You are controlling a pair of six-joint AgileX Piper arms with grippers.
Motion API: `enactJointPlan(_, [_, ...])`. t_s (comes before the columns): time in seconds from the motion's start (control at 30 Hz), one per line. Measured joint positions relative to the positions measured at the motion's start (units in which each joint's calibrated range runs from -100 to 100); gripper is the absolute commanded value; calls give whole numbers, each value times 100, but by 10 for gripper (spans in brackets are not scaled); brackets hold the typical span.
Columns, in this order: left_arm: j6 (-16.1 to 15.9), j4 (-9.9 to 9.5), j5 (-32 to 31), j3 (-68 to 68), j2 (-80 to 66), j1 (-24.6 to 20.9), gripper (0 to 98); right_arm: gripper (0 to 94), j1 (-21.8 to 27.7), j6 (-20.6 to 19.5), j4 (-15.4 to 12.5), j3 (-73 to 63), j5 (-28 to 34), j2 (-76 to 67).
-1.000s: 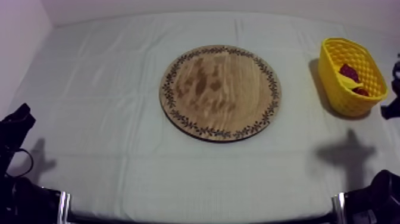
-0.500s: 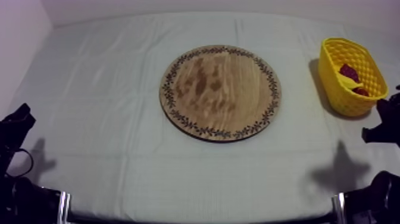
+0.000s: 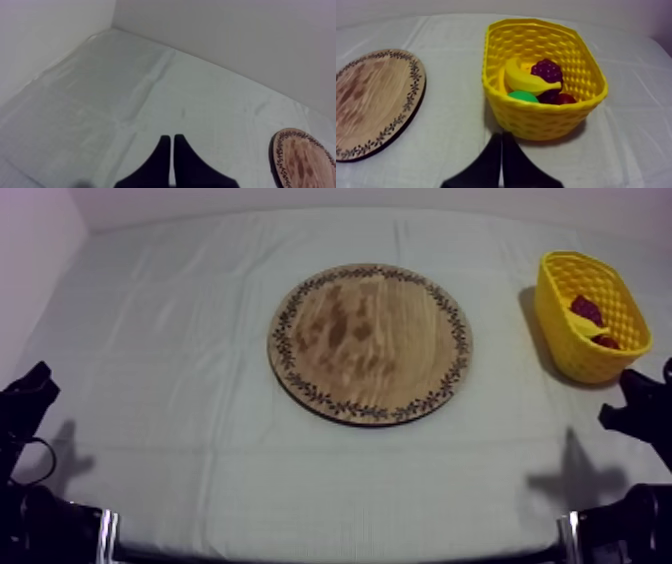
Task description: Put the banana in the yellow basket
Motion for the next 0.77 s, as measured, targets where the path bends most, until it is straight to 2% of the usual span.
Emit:
enactJointPlan(0.17, [0, 0, 0, 0, 0, 0, 1, 5, -11, -29, 133, 46, -244, -5])
enactJointPlan(0.43, [0, 0, 0, 0, 0, 0, 1, 5, -16, 543, 162, 54, -244, -5])
enactJointPlan(0.77, [0, 0, 0, 0, 0, 0, 1, 5, -19, 532, 162, 54, -244, -5])
